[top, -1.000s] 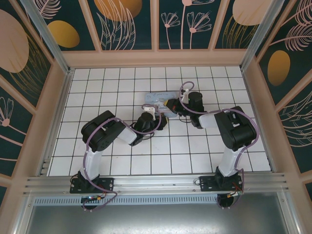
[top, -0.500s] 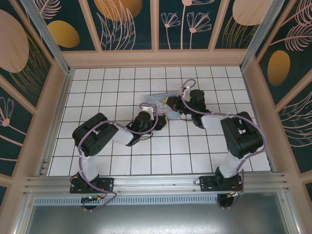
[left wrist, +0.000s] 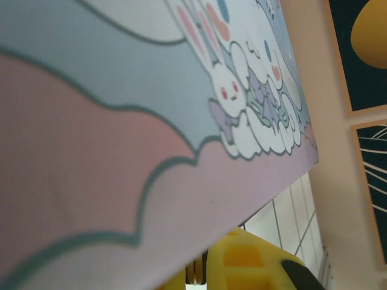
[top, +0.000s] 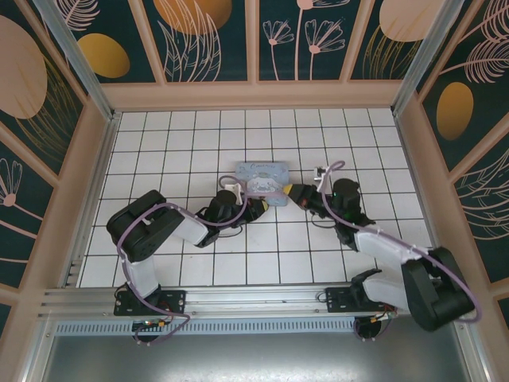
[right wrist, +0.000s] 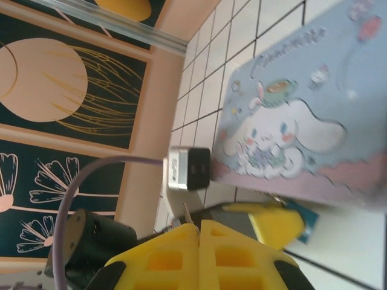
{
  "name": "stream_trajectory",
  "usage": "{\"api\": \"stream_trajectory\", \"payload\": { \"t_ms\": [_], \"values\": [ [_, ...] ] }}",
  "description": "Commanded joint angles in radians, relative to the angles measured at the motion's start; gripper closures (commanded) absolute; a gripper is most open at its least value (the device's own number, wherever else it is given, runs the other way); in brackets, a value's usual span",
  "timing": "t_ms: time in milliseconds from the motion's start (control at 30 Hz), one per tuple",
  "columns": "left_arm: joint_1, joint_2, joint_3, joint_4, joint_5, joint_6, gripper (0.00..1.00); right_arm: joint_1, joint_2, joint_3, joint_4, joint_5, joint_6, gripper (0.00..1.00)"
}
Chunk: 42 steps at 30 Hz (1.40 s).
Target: Unlock a padlock with a key
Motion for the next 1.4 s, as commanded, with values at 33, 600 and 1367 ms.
{"api": "stream_trajectory", "payload": {
  "t_ms": [33, 600, 1367],
  "values": [
    [0.009, -0.045, -0.014, 0.121, 0.074, -0.091, 1.0, 0.007, -0.102, -0.104, -0.004, 0.009, 0.051, 1.0],
    [0.054, -0.145, -0.063, 0.211, 0.218, -0.179, 1.0, 0.062, -0.023, -0.192, 0.212, -0.017, 0.136, 1.0],
    [0.082, -0.074, -0.07, 0.293, 0.29, -0.229, 1.0, 0.147, 0.091, -0.124, 0.203, 0.1, 0.153, 1.0]
  ]
}}
